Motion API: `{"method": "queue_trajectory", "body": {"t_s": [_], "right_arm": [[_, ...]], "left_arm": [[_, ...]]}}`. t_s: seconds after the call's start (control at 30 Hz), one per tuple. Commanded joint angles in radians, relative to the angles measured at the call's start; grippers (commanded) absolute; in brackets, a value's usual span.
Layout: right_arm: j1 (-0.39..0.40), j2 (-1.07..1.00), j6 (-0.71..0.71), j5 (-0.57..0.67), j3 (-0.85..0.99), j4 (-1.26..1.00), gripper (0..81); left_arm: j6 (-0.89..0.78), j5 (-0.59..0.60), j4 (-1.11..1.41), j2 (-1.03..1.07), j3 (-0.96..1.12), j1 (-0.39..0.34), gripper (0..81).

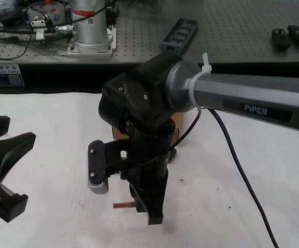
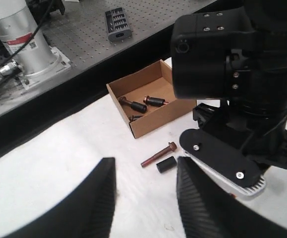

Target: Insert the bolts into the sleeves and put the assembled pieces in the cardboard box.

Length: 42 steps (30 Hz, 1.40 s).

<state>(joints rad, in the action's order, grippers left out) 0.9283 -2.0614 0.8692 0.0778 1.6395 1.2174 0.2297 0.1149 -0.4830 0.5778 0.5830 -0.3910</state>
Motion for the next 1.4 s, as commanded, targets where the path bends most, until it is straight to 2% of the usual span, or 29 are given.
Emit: {"method": "queue_trajectory", "body": {"t_s": [0.0, 0.07, 0.13, 0.23, 0.3, 0.43, 0.6, 0.67, 0.77, 0.93, 1.1, 1.2, 1.37], "right_arm": [[0.005, 0.008, 0.038, 0.007, 0.003, 0.025, 3.8], [0.005, 0.008, 0.038, 0.007, 0.003, 0.021, 6.9], [0.005, 0.008, 0.038, 0.007, 0.003, 0.013, 14.3], [0.005, 0.008, 0.038, 0.014, 0.003, -0.011, 33.7], [0.005, 0.008, 0.038, 0.014, 0.003, -0.027, 41.0], [0.005, 0.008, 0.023, 0.014, 0.003, -0.043, 39.3], [-0.001, 0.021, -0.269, -0.068, 0.003, -0.056, 33.0], [-0.019, 0.040, -0.376, -0.059, 0.003, -0.073, 31.7], [-0.054, 0.084, -0.455, -0.020, 0.003, -0.141, 31.2], [-0.114, 0.133, -0.531, -0.033, 0.003, -0.214, 31.2], [-0.202, 0.181, -0.751, -0.037, 0.003, -0.171, 30.9], [-0.262, 0.220, -0.762, 0.008, 0.003, -0.159, 27.2], [-0.338, 0.272, -0.781, 0.019, 0.003, -0.123, 22.9]], "left_arm": [[0.079, -0.007, 0.073, -0.008, 0.023, 0.001, 29.3], [0.095, -0.007, 0.114, -0.008, 0.022, 0.001, 29.3], [0.095, -0.007, 0.145, -0.008, 0.022, 0.001, 29.3], [0.095, -0.007, 0.159, -0.008, 0.022, 0.001, 29.3], [0.095, -0.007, 0.159, -0.008, 0.022, 0.001, 29.3], [0.095, -0.007, 0.156, -0.008, 0.022, 0.001, 29.3], [0.095, 0.022, 0.156, -0.008, 0.022, 0.001, 29.3], [0.095, 0.069, 0.150, -0.008, 0.022, 0.001, 29.3], [0.093, 0.152, 0.129, 0.004, 0.025, 0.001, 29.3], [0.066, 0.161, 0.077, 0.064, 0.040, 0.001, 29.3], [0.070, 0.234, -0.049, 0.209, 0.135, 0.001, 29.3], [0.101, 0.301, -0.121, 0.329, 0.210, -0.002, 29.9], [0.156, 0.309, -0.162, 0.520, 0.312, -0.031, 34.9]]}}
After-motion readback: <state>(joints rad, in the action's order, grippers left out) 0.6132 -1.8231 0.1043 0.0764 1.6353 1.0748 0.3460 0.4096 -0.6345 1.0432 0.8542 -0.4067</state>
